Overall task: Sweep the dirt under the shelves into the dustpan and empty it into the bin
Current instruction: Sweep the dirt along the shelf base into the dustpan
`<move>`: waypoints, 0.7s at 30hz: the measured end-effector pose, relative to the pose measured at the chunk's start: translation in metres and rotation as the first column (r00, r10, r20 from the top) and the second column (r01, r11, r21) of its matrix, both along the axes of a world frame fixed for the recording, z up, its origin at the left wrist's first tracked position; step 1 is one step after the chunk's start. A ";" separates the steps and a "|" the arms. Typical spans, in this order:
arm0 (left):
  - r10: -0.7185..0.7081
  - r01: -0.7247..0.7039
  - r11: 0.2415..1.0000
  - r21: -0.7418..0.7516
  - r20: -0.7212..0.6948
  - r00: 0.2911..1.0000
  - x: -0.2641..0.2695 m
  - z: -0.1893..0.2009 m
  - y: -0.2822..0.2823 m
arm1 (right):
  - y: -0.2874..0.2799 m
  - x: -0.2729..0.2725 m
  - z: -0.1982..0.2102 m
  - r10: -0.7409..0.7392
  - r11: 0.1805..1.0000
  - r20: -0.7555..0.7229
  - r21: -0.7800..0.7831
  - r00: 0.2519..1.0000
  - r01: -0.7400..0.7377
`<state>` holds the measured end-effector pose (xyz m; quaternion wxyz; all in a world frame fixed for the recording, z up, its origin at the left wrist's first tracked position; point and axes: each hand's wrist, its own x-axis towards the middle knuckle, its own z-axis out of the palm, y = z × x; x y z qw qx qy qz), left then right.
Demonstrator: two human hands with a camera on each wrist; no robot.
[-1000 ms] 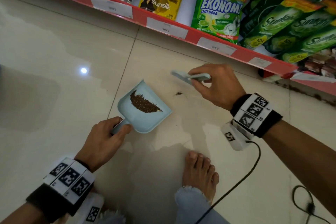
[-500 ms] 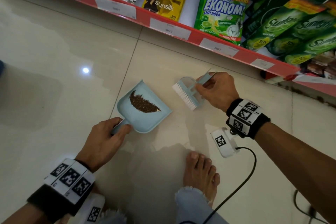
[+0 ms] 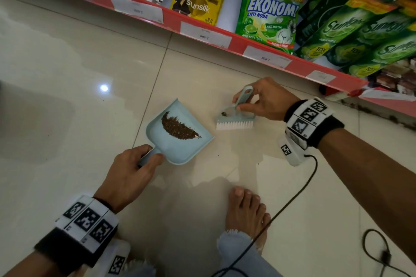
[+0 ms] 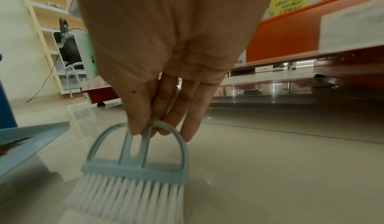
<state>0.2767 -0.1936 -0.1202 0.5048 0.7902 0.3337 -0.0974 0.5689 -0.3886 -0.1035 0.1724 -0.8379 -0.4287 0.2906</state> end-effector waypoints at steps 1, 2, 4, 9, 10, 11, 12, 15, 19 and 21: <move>0.004 -0.004 1.000 -0.008 0.014 1.000 0.000 -0.002 0.000 | 0.006 0.000 0.000 -0.013 0.999 0.026 0.032 1.000 0.013; -0.014 0.014 1.000 -0.006 0.026 1.000 0.000 -0.005 -0.004 | 0.010 0.001 0.000 -0.032 0.998 0.040 0.056 0.999 0.030; -0.010 0.010 1.000 -0.004 0.044 0.999 0.000 -0.006 -0.005 | 0.015 0.003 0.004 -0.057 0.996 0.042 0.064 0.998 0.054; -0.027 0.027 1.000 0.000 0.039 0.999 0.002 -0.015 -0.010 | 0.009 0.009 0.022 -0.056 0.995 0.001 0.084 0.998 0.056; -0.029 0.029 1.000 -0.005 0.037 0.999 0.003 -0.019 -0.010 | 0.006 0.010 0.026 -0.085 0.989 0.008 0.124 0.996 0.083; -0.036 0.037 0.999 -0.011 0.027 0.999 0.004 -0.022 -0.011 | 0.004 0.009 0.028 -0.118 0.980 0.025 0.162 0.993 0.113; -0.043 0.044 0.999 -0.015 0.024 0.999 0.006 -0.024 -0.012 | 0.002 0.008 0.029 -0.155 0.972 0.062 0.189 0.986 0.141; -0.076 0.076 0.997 -0.001 0.005 0.997 0.012 -0.029 -0.017 | 0.000 -0.006 0.020 -0.225 0.961 0.253 0.220 0.941 0.170; -0.110 0.110 0.994 -0.003 0.009 0.994 0.017 -0.034 -0.025 | -0.007 -0.033 0.007 -0.039 0.998 0.331 0.057 0.943 0.021; -0.115 0.116 0.993 -0.010 0.006 0.993 0.017 -0.036 -0.029 | -0.015 -0.041 0.005 0.011 0.999 0.333 0.027 0.943 -0.021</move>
